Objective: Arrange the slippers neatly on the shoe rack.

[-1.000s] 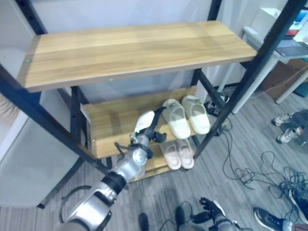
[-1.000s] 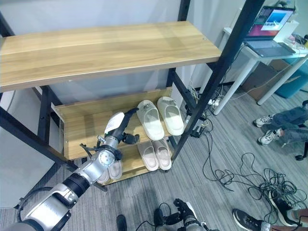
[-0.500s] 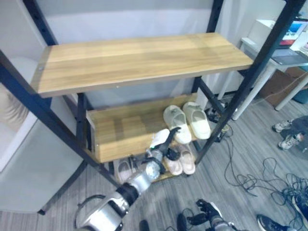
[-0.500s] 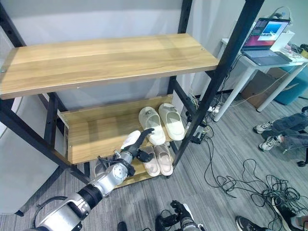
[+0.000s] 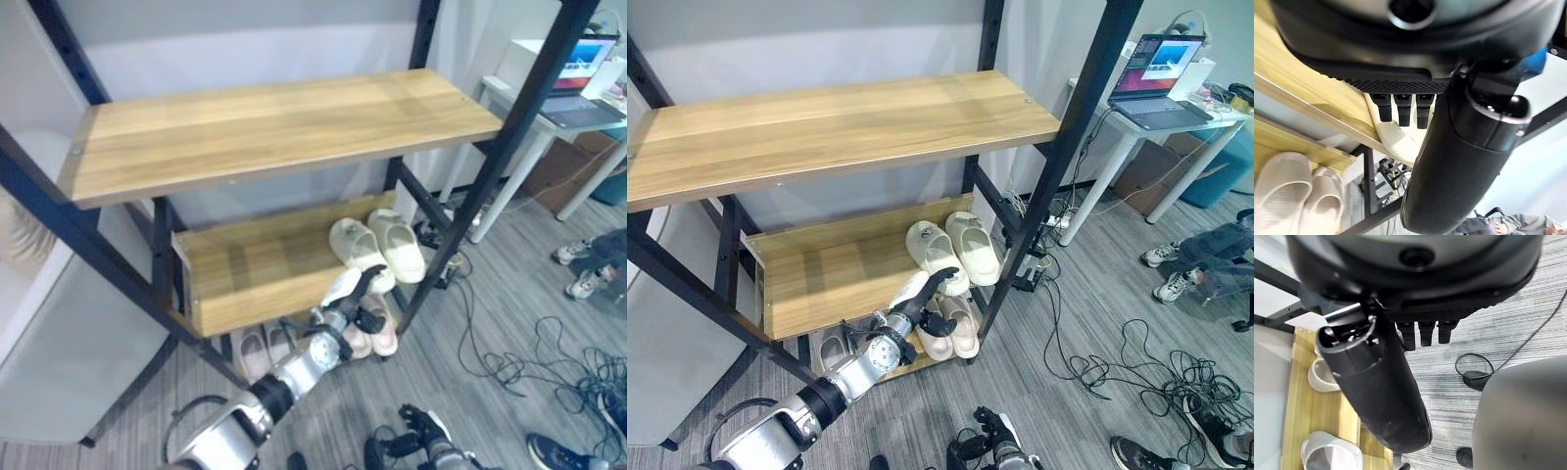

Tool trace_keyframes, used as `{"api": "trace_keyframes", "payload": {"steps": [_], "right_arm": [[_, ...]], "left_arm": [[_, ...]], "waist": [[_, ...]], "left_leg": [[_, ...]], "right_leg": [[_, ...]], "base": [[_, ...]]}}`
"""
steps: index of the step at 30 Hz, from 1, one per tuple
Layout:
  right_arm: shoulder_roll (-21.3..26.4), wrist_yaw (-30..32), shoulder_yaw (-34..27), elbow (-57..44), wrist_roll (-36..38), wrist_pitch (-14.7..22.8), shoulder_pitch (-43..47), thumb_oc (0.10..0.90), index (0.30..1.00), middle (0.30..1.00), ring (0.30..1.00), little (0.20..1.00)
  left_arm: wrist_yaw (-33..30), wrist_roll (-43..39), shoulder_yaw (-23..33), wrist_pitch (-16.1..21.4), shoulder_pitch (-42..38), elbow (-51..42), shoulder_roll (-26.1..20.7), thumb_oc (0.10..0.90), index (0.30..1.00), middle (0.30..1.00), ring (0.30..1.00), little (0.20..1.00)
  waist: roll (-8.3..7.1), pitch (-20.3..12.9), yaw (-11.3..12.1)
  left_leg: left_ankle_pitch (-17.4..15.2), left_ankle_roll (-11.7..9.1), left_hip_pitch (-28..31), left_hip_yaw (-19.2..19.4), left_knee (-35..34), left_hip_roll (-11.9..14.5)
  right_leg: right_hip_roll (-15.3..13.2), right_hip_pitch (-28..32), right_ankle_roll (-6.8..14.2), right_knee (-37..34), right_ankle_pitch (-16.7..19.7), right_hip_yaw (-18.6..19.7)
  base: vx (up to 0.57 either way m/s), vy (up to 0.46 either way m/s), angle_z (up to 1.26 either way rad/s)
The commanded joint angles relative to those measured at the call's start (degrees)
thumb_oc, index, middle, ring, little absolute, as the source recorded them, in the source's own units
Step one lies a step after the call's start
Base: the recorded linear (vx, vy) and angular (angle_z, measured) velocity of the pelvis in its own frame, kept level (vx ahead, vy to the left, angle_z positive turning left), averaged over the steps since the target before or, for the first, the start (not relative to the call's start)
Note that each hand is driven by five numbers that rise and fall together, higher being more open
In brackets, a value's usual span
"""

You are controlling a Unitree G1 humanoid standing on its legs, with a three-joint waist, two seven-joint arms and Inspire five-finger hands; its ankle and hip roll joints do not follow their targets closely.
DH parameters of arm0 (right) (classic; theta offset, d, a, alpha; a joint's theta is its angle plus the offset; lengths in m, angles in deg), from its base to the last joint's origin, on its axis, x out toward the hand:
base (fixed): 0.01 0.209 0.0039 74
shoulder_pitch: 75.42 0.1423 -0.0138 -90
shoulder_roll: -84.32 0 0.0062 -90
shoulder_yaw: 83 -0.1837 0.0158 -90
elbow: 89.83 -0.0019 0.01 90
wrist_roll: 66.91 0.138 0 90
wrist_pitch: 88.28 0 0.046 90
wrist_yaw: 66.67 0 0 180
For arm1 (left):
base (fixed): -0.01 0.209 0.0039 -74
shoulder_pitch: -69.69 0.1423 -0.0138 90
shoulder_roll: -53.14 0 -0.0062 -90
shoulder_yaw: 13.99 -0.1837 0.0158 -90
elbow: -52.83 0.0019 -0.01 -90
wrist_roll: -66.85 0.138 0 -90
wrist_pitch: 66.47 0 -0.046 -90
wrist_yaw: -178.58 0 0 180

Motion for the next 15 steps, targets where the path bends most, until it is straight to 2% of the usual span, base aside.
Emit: {"api": "trace_keyframes", "payload": {"steps": [1,4,12,13,15], "right_arm": [[3.27,0.6,1.64,1.87,0.87,1.97,-1.14,0.8,0.9,0.9,0.9,0.9],[3.38,0.52,1.29,1.74,0.93,2.03,-1.25,0.8,0.9,0.9,0.9,0.9],[1.91,0.38,-0.67,1.68,-0.26,1.35,-1.88,0.8,0.9,0.9,0.9,0.9],[1.91,0.38,-0.67,1.68,-0.26,1.35,-1.88,0.8,0.9,0.9,0.9,0.9],[0.91,0.41,-1.55,1.96,-0.56,0.92,-2.31,0.8,0.9,0.9,0.9,0.9]], "left_arm": [[-2.05,-0.31,1.66,7.05,-14.42,-0.17,5.7,0.8,0.9,0.9,0.9,0.9],[-1.78,-0.4,2.1,6.97,-14.76,-1.45,4.45,0.8,0.9,0.9,0.9,0.9],[2.33,1.27,4.29,8.58,-11.17,-18.97,-6.28,0.8,0.9,0.9,0.9,0.9],[2.33,1.27,4.29,8.58,-11.17,-18.97,-6.28,0.8,0.9,0.9,0.9,0.9],[6.0,-4.86,6.5,10.03,-3.85,-26.66,-9.91,0.8,0.9,0.9,0.9,0.9]], "waist": [[3.2,-0.64,0.22],[3.31,-0.87,0.3],[4.11,-2.37,2.62],[4.11,-2.37,2.62],[4.13,-2.89,3.75]], "left_leg": [[-6.14,-1.55,1.59,-5.61,-0.35,0.59],[-6.12,-1.65,1.72,-5.78,-0.35,0.62],[-6.54,-1.72,3.15,-6.91,-0.35,0.4],[-6.54,-1.72,3.15,-6.91,-0.35,0.4],[-6.53,-1.69,3.69,-7.39,-0.35,0.38]], "right_leg": [[0.97,1.21,2.57,2.13,-6.38,-3.67],[0.99,1.43,2.55,2.21,-6.52,-3.76],[0.75,3.33,2.78,2.65,-7.38,-5.21],[0.75,3.33,2.78,2.65,-7.38,-5.21],[0.69,4.31,2.69,2.92,-7.84,-6.09]], "base": [[0.02,-0.016,-0.04],[0.0,0.0,0.0],[0.0,0.005,0.03],[-0.02,-0.002,0.05],[-0.05,0.002,0.13]]}}
